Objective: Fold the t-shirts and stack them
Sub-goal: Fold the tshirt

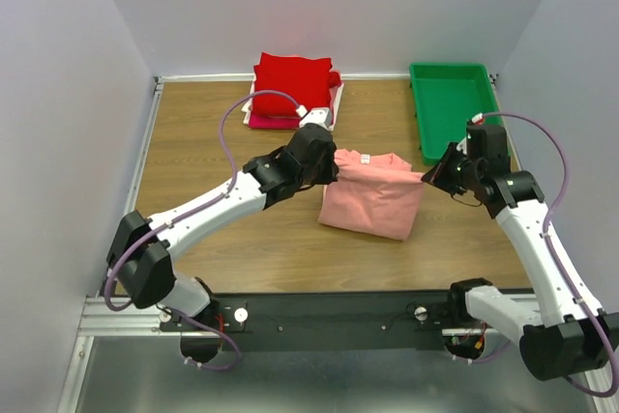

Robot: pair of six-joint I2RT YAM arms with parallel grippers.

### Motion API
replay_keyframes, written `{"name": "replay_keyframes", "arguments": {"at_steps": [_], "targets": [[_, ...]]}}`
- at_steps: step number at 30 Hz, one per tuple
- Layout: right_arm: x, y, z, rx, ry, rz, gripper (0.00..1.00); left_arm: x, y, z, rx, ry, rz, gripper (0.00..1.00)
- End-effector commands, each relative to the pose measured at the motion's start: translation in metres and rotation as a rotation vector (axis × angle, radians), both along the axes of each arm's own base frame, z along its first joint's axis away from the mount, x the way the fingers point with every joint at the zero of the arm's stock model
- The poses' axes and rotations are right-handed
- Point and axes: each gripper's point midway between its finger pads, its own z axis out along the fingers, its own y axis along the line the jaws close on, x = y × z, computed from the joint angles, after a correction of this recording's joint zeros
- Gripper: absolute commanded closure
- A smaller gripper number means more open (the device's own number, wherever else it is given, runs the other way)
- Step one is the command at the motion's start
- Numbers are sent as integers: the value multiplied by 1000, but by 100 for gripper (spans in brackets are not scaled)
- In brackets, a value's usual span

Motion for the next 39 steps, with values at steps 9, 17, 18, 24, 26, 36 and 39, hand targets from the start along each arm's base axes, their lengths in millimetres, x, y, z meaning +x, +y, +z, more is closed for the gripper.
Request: {"name": "replay_keyframes", "arguments": {"at_steps": [9, 17, 18, 24, 26, 36, 39], "targets": [[53, -14, -2, -83, -25, -94, 99, 54, 1, -18, 108, -23, 50, 100], [74, -25, -22, -143, 14, -148, 100, 78, -7, -35, 139, -13, 54, 100], [76, -25, -27, -152, 27, -147, 100, 82, -6, -38, 143, -9, 62, 100], [90, -26, -43, -174, 57, -149, 100, 98, -3, -48, 163, -1, 79, 100], [95, -24, -49, -178, 72, -147, 100, 103, 2, -51, 173, 2, 97, 100], [112, -24, -77, -200, 118, -147, 100, 117, 1, -73, 201, 27, 78, 100], [117, -24, -82, -203, 125, -148, 99, 120, 1, -77, 209, 36, 79, 100]]}}
